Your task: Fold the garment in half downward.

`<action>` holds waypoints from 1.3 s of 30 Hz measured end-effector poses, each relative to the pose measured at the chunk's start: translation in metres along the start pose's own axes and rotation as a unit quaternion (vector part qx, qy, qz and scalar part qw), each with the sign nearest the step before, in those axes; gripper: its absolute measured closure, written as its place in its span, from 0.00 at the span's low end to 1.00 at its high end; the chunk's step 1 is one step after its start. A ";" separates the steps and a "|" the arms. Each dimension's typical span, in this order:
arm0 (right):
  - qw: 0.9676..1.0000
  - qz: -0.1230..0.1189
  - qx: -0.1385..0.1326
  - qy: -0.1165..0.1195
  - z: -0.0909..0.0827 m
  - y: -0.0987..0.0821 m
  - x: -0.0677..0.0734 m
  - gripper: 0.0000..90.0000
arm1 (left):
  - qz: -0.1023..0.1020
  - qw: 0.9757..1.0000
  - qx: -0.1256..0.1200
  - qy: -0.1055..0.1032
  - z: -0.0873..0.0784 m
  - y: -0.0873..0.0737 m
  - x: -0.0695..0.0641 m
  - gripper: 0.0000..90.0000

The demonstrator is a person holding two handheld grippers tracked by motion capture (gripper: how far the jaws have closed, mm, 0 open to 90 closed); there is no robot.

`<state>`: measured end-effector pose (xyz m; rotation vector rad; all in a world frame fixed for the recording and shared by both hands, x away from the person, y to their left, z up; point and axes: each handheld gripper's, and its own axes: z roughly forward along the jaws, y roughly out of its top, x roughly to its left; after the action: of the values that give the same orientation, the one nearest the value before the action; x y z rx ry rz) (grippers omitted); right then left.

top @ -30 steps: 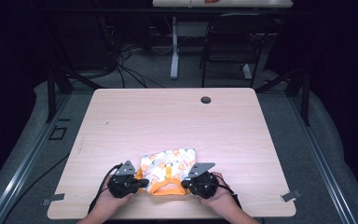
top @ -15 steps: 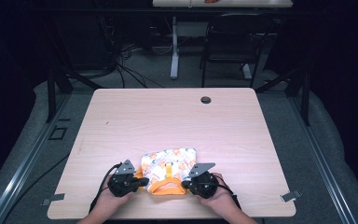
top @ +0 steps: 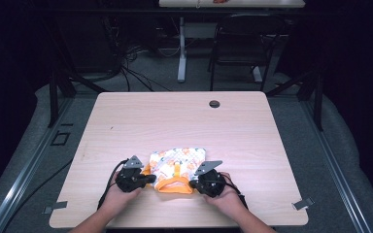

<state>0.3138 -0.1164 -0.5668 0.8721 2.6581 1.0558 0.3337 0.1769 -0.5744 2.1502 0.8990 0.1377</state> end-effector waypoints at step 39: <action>0.999 0.045 -0.012 -0.027 0.021 0.025 -0.045 1.00 | -0.072 0.996 -0.036 0.025 0.022 0.025 0.037 1.00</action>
<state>0.3695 -0.1152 -0.5683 1.0095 2.5789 1.0666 0.3833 0.1759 -0.5794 2.0165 1.0586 0.1510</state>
